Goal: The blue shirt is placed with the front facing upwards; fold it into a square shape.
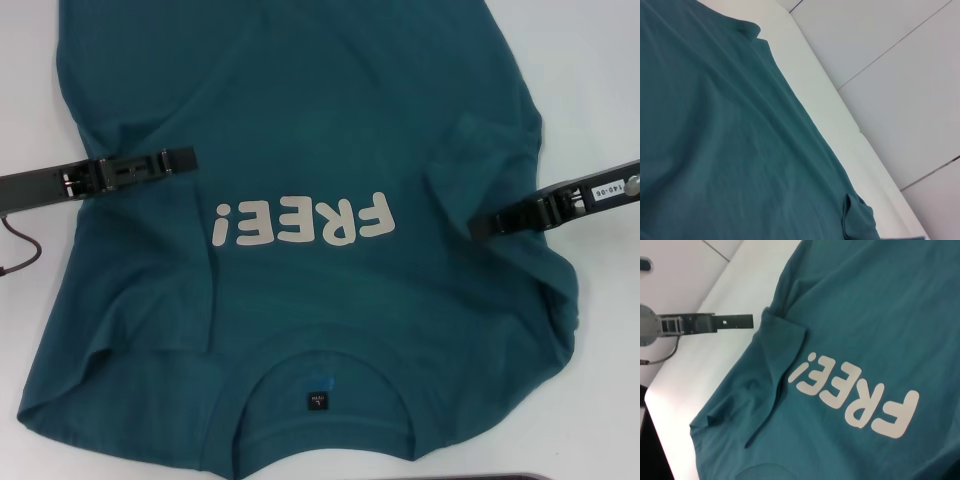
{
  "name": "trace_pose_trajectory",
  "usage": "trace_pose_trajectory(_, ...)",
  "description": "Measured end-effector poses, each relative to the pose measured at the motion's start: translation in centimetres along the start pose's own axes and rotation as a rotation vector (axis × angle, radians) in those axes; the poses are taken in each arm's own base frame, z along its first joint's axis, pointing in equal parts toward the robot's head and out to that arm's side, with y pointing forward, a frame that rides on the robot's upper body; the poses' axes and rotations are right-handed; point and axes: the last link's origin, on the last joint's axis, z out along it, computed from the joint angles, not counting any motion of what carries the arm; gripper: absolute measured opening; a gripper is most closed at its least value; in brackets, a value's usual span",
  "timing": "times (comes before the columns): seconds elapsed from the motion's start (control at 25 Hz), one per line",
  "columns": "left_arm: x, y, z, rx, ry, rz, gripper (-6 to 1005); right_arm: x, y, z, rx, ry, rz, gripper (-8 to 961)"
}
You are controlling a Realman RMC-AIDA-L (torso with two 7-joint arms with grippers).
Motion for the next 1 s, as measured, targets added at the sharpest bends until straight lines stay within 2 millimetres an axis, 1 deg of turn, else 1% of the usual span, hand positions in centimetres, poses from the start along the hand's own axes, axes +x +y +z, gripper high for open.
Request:
trace_pose_trajectory(0.32,0.1,-0.1,0.0,0.010,0.004,-0.002,918,-0.5,-0.1,-0.2,0.017,-0.012,-0.018,124)
trace_pose_trajectory(0.44,0.1,-0.2,0.0,0.011,0.004,-0.002,918,-0.8,-0.3,-0.6,0.028,-0.038,-0.021,263)
trace_pose_trajectory(0.56,0.1,-0.2,0.0,0.012,0.005,-0.002,918,-1.1,-0.5,-1.6,0.037,-0.105,-0.031,404)
trace_pose_trajectory(0.72,0.1,-0.2,0.0,0.012,0.006,-0.001,918,-1.1,-0.8,-2.3,0.040,-0.167,-0.045,602)
trace_pose_trajectory(1.0,0.1,-0.1,0.1,0.009,0.009,-0.006,918,-0.7,-2.1,-1.7,0.131,-0.118,0.021,753)
